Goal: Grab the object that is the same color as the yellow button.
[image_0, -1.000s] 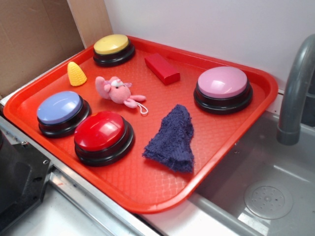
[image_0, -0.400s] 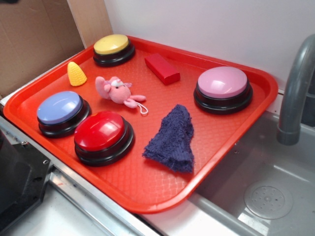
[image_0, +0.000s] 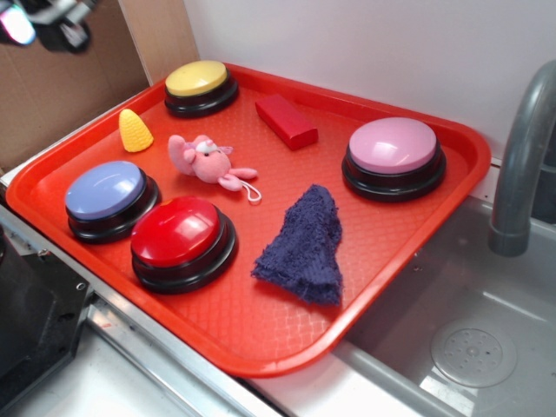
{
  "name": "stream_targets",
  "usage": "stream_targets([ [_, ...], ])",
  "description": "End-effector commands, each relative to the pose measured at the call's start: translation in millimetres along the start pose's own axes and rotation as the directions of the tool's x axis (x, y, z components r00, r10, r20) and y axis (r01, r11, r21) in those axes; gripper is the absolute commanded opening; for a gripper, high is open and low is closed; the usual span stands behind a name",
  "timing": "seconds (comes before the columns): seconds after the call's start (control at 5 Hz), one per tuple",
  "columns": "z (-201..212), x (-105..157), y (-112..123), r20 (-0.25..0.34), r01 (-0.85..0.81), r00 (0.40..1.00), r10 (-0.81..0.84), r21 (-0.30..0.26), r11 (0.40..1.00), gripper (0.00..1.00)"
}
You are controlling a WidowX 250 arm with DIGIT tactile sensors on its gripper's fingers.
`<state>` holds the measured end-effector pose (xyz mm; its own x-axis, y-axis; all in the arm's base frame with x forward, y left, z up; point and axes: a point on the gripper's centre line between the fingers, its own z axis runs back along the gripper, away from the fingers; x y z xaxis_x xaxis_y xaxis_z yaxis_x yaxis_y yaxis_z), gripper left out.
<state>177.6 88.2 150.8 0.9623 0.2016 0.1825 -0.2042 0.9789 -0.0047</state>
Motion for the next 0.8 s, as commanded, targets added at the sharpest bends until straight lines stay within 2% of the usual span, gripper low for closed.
stream_targets([
  [0.0,-63.2,29.8,14.3,-0.036,0.020,0.999,-0.019,0.027,0.999,1.00],
  [0.2,-92.1,38.5,20.1,-0.062,0.028,0.998,-0.025,0.050,0.998,1.00],
  [0.6,-106.0,44.0,41.0,-0.075,0.023,0.997,-0.016,0.100,0.995,1.00],
])
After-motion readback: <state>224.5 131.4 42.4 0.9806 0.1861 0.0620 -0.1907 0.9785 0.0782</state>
